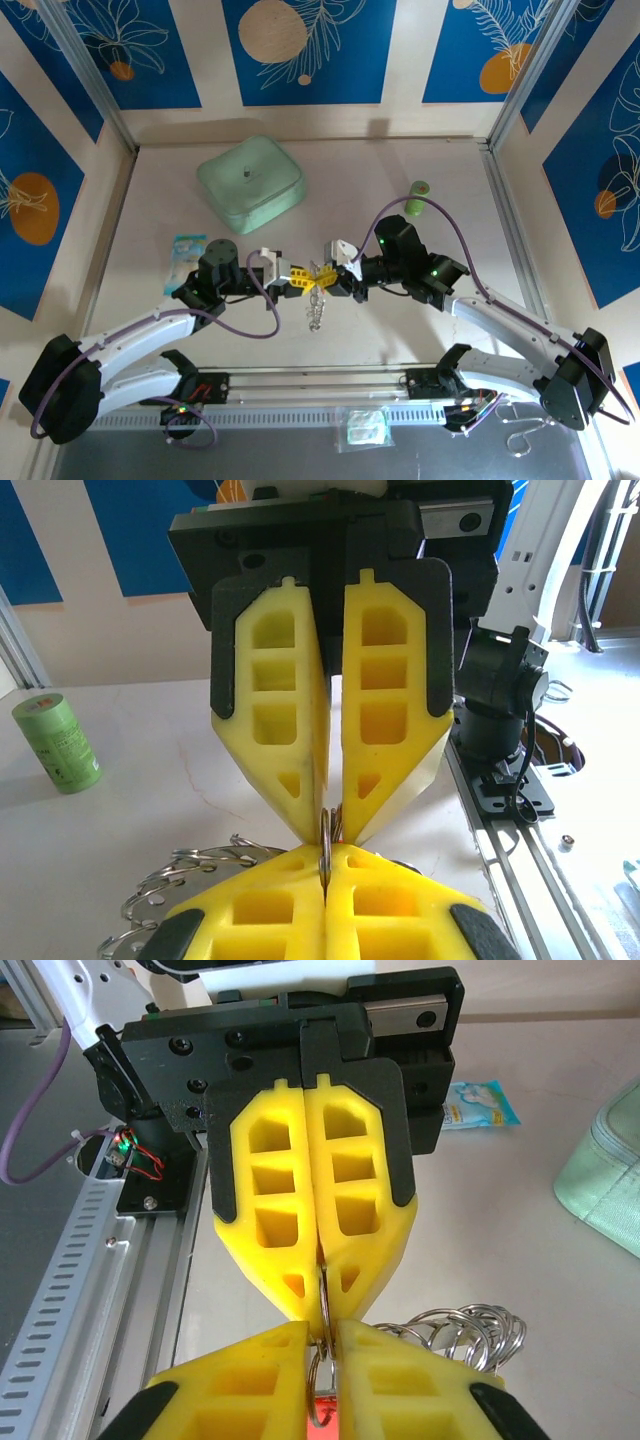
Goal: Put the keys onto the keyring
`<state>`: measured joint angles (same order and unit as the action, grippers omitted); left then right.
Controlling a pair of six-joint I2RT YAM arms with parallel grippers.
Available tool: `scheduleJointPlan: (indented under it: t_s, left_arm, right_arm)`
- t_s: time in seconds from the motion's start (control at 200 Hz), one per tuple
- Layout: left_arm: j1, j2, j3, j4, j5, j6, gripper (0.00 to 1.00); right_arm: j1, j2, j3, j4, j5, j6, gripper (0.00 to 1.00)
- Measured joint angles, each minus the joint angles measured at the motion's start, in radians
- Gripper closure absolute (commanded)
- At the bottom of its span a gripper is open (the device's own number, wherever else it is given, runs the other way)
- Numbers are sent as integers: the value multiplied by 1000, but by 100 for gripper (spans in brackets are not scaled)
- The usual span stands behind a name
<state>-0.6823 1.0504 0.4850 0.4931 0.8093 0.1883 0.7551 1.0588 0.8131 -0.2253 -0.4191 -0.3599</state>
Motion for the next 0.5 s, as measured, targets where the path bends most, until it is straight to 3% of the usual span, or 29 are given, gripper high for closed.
scheduleJointPlan:
  t_s: [0.125, 0.27, 0.345, 0.5]
  left_arm:
    - [0, 0, -1, 0, 3, -1, 100]
    - [0, 0, -2, 1, 2, -5, 100]
    - [0, 0, -2, -4, -6, -2, 85]
    - [-2, -8, 14, -81, -52, 40, 82]
  right_arm:
    - [0, 0, 0, 0, 2, -2, 100]
    - [-1, 0, 0, 1, 1, -8, 100]
    - [-1, 0, 2, -3, 6, -17, 100]
    - [0, 27, 33, -74, 31, -55, 100]
